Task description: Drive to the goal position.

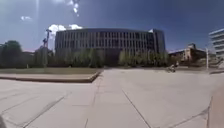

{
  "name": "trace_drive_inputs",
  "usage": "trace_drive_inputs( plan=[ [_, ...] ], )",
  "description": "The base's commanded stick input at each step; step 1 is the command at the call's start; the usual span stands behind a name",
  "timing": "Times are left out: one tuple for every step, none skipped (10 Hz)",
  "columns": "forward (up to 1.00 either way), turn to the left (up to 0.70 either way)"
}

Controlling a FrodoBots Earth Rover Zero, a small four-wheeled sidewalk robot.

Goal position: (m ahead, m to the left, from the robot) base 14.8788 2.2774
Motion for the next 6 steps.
trace_drive_inputs(
  plan=[
    [0.70,0.01],
    [0.70,0.01],
    [0.70,0.01],
    [0.70,0.01],
    [0.70,0.01],
    [0.70,0.01]
  ],
)
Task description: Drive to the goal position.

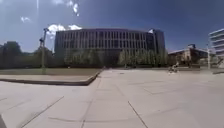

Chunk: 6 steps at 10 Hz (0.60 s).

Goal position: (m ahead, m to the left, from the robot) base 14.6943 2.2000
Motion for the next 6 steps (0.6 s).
trace_drive_inputs(
  plan=[
    [0.70,0.01],
    [0.70,0.01],
    [0.70,0.01],
    [0.70,0.01],
    [0.70,0.01],
    [0.70,0.01]
  ],
)
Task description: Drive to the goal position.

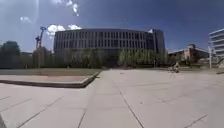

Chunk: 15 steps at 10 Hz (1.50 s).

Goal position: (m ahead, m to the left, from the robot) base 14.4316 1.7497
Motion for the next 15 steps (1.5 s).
trace_drive_inputs(
  plan=[
    [0.70,0.01],
    [0.70,0.01],
    [0.70,0.01],
    [0.70,0.01],
    [0.70,0.01],
    [0.70,0.01],
    [0.70,0.01],
    [0.70,0.01],
    [0.70,0.01],
    [0.70,0.01],
    [0.70,0.02],
    [0.70,0.04],
    [0.70,0.35],
    [0.70,0.22],
    [0.70,0.09]
  ],
)
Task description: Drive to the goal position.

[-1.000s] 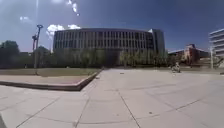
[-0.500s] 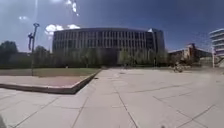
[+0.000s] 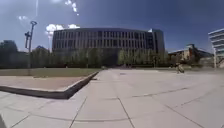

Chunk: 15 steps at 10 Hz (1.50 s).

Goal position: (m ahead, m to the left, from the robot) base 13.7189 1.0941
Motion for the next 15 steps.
trace_drive_inputs(
  plan=[
    [0.70,0.03],
    [0.70,0.03],
    [0.70,0.03],
    [0.70,0.03],
    [0.70,0.03],
    [0.70,0.03],
    [0.70,0.03],
    [0.70,0.03],
    [0.70,0.03],
    [0.70,0.03],
    [0.70,0.03],
    [0.70,0.03],
    [0.70,0.03],
    [0.70,0.03],
    [0.70,0.03]
  ],
)
